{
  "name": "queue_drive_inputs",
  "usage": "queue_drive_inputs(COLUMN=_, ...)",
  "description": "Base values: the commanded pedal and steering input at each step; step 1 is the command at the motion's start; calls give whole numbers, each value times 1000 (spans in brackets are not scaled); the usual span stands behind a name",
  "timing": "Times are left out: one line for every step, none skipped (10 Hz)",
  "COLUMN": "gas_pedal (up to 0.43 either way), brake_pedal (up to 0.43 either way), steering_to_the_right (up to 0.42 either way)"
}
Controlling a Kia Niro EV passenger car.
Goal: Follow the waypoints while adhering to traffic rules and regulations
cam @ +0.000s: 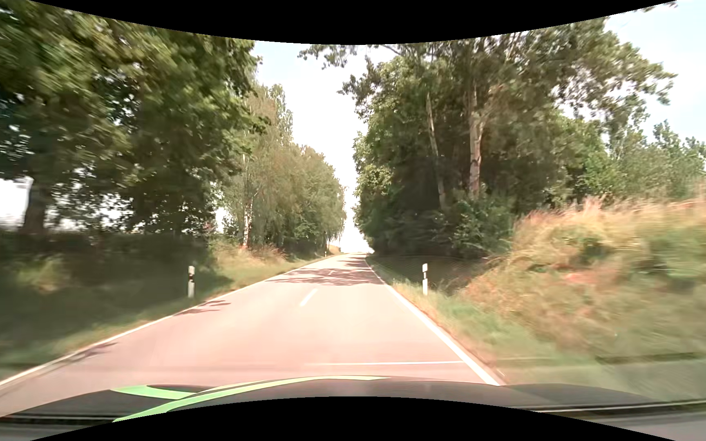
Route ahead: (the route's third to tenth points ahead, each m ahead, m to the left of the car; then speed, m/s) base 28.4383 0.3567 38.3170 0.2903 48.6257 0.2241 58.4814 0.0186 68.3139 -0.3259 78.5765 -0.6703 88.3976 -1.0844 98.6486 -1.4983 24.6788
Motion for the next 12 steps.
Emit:
queue_drive_inputs(gas_pedal=240, brake_pedal=0, steering_to_the_right=4)
queue_drive_inputs(gas_pedal=240, brake_pedal=0, steering_to_the_right=4)
queue_drive_inputs(gas_pedal=240, brake_pedal=0, steering_to_the_right=4)
queue_drive_inputs(gas_pedal=240, brake_pedal=0, steering_to_the_right=4)
queue_drive_inputs(gas_pedal=240, brake_pedal=0, steering_to_the_right=4)
queue_drive_inputs(gas_pedal=240, brake_pedal=0, steering_to_the_right=4)
queue_drive_inputs(gas_pedal=248, brake_pedal=0, steering_to_the_right=4)
queue_drive_inputs(gas_pedal=248, brake_pedal=0, steering_to_the_right=5)
queue_drive_inputs(gas_pedal=260, brake_pedal=0, steering_to_the_right=4)
queue_drive_inputs(gas_pedal=260, brake_pedal=0, steering_to_the_right=5)
queue_drive_inputs(gas_pedal=260, brake_pedal=0, steering_to_the_right=4)
queue_drive_inputs(gas_pedal=268, brake_pedal=0, steering_to_the_right=5)
